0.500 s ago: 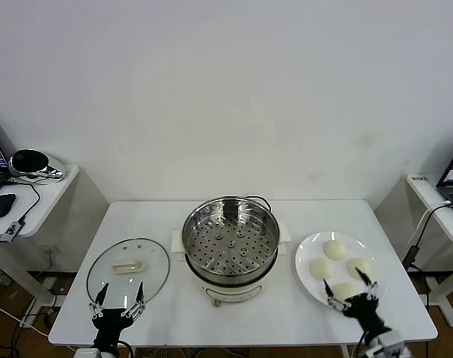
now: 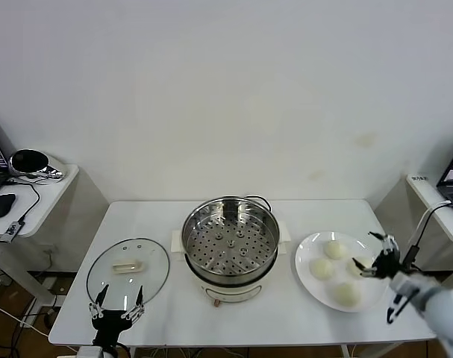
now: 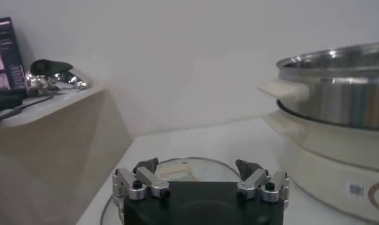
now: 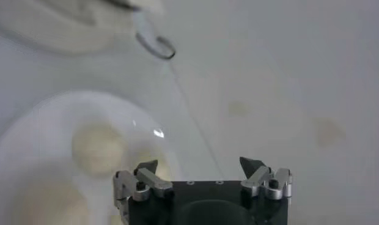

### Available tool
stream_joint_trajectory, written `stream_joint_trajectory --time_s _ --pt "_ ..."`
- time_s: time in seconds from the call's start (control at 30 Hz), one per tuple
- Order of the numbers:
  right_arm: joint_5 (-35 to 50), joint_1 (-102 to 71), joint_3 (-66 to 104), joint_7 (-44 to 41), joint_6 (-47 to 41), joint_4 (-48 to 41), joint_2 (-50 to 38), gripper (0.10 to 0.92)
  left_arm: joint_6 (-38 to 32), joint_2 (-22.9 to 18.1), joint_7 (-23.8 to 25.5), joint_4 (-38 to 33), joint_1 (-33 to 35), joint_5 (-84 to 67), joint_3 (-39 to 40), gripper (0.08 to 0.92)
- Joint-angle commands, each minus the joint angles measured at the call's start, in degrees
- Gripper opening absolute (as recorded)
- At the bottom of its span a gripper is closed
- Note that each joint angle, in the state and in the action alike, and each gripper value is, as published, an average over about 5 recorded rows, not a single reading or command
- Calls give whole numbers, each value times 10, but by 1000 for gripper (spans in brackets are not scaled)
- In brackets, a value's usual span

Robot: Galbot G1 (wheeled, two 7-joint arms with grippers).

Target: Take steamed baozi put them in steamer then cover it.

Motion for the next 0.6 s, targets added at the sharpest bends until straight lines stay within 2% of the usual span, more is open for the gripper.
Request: stream_joint_trajectory --time_s 0.03,0.33,0.6 --pt "-26 144 -118 -112 -28 -60 -105 823 6 1 3 1 0 24 -2 823" --pt "6 435 -429 -219 20 -237 -53 823 8 2 2 5 -6 21 -10 823" --pt "-43 520 -509 -257 57 -360 52 823 8 8 4 12 -6 20 -24 823"
